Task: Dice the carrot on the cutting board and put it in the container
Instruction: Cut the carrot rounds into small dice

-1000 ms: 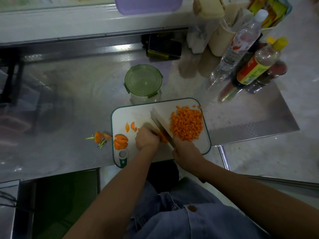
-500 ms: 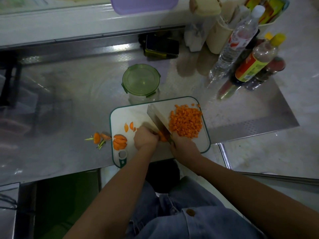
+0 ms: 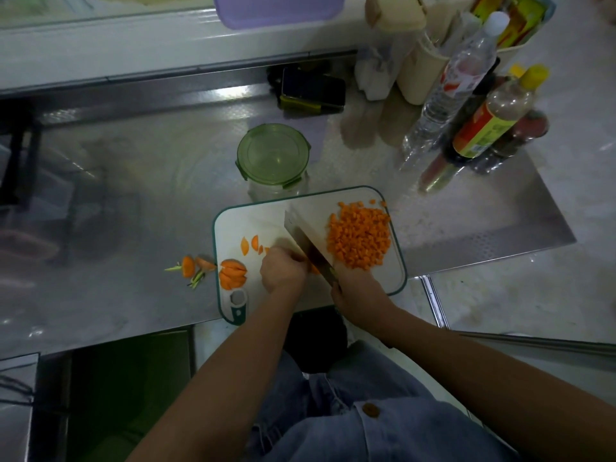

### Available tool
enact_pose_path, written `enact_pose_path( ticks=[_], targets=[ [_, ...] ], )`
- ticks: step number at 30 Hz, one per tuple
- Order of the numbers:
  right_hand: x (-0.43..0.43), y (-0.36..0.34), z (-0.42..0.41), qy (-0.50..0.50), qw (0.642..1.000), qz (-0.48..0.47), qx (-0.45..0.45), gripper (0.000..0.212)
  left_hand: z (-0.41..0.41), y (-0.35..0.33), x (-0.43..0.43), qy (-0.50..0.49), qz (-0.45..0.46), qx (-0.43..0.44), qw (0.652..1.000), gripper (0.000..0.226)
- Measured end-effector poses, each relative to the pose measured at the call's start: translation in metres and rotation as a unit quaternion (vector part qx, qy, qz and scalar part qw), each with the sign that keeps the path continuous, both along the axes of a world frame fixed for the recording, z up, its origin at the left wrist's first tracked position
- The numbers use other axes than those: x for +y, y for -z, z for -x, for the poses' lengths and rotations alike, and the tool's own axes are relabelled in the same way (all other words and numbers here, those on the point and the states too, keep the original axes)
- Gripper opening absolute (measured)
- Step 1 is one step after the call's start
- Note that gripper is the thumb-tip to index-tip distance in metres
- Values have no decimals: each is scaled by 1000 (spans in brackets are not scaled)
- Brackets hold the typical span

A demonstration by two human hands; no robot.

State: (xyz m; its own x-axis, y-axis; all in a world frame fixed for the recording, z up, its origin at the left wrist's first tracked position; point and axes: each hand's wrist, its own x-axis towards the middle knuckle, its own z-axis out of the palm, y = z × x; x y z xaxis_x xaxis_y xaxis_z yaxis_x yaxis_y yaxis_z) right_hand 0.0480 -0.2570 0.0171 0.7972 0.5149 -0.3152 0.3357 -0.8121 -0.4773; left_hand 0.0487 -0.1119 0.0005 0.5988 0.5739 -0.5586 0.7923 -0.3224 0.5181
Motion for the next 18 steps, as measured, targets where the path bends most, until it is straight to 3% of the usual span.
enact_pose_path(
  ticks=[13, 18],
  targets=[
    [14, 9, -8, -11, 999, 1, -33, 15, -1, 2, 2, 24, -20, 0, 1000, 14],
    [0, 1, -13, 31, 992, -110, -47, 15, 3, 2, 7, 78, -54, -15, 995, 19]
  ],
)
